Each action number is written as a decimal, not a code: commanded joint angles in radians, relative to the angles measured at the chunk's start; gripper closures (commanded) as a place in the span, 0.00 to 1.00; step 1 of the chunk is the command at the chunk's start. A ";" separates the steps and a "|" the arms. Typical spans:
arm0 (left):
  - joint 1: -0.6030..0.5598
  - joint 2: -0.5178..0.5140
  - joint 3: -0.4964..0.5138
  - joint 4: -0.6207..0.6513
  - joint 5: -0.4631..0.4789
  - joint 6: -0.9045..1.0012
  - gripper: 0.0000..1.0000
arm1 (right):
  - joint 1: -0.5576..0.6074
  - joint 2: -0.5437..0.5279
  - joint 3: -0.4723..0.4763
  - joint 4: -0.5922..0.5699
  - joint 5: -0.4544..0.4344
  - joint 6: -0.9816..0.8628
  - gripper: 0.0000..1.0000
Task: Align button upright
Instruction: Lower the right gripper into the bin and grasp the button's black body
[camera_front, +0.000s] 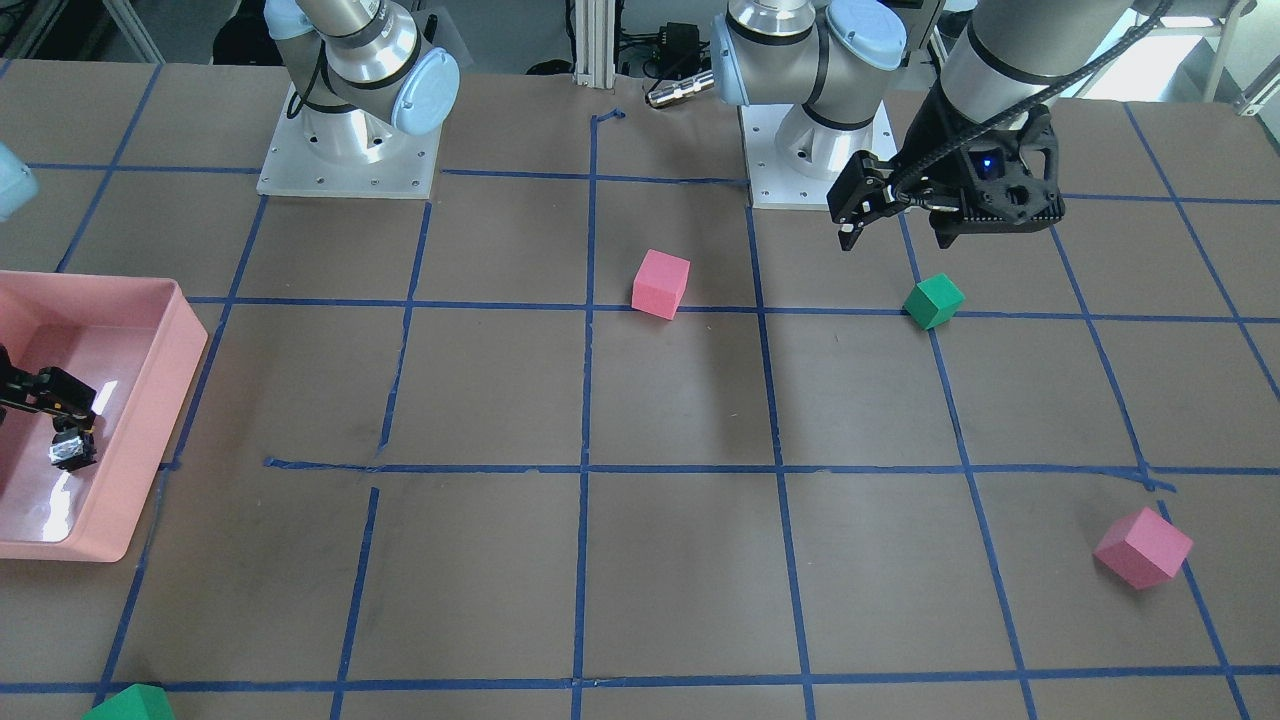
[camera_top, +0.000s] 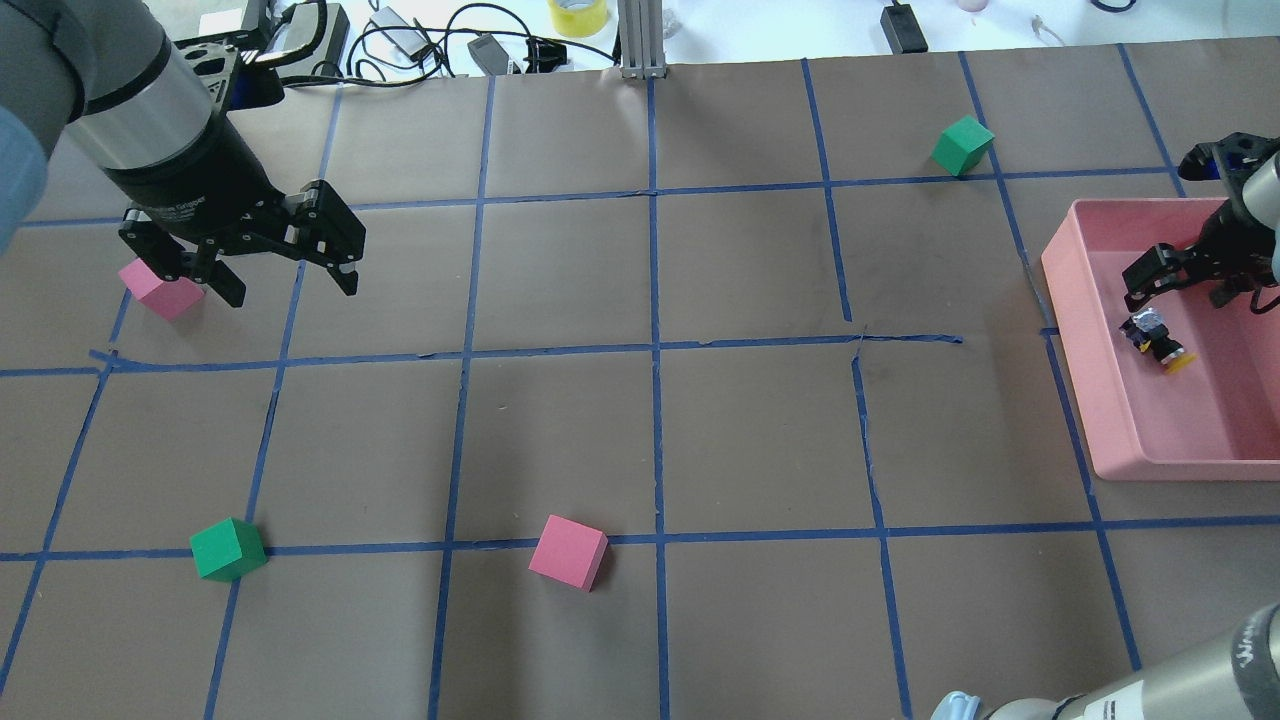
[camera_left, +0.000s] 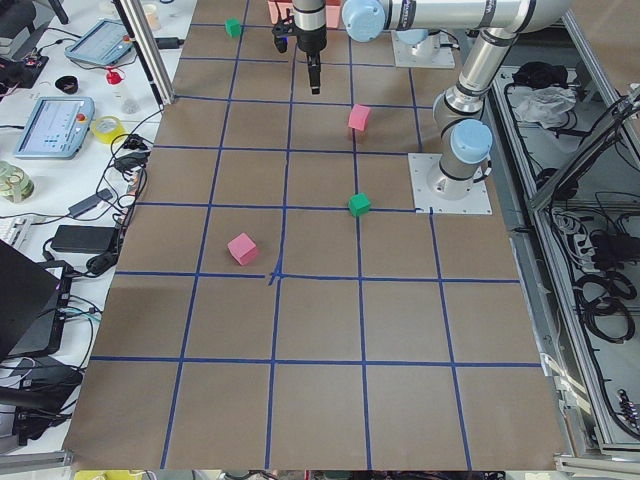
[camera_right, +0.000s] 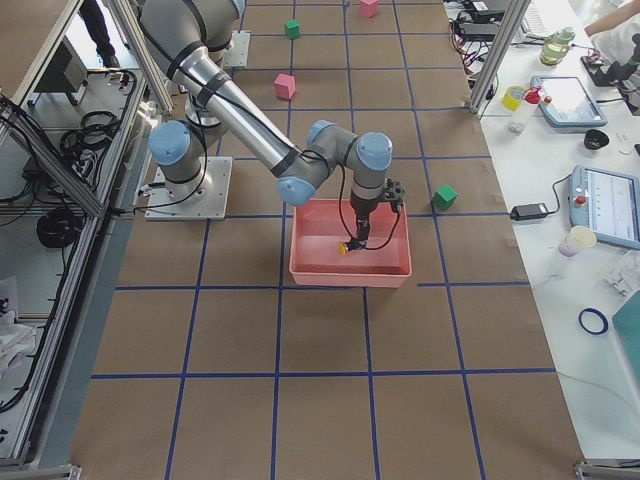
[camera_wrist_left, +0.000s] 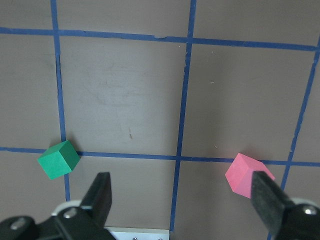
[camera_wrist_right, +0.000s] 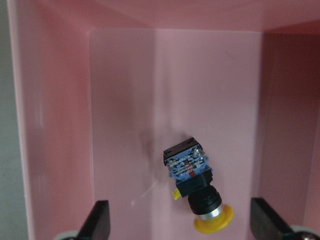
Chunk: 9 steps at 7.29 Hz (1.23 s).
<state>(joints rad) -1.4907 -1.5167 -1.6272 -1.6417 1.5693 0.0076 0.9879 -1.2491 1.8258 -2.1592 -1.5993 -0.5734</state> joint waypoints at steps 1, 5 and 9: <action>0.000 0.001 -0.003 -0.004 0.003 0.002 0.00 | 0.000 0.022 0.001 -0.017 0.022 -0.043 0.00; 0.003 -0.005 -0.003 -0.032 0.014 0.002 0.00 | 0.000 0.059 0.001 -0.072 0.075 -0.192 0.00; 0.000 0.006 -0.003 -0.040 0.017 0.000 0.00 | -0.026 0.060 0.015 -0.080 0.065 -0.261 0.00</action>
<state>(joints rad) -1.4903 -1.5140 -1.6307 -1.6769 1.5846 0.0083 0.9662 -1.1896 1.8310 -2.2387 -1.5341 -0.8199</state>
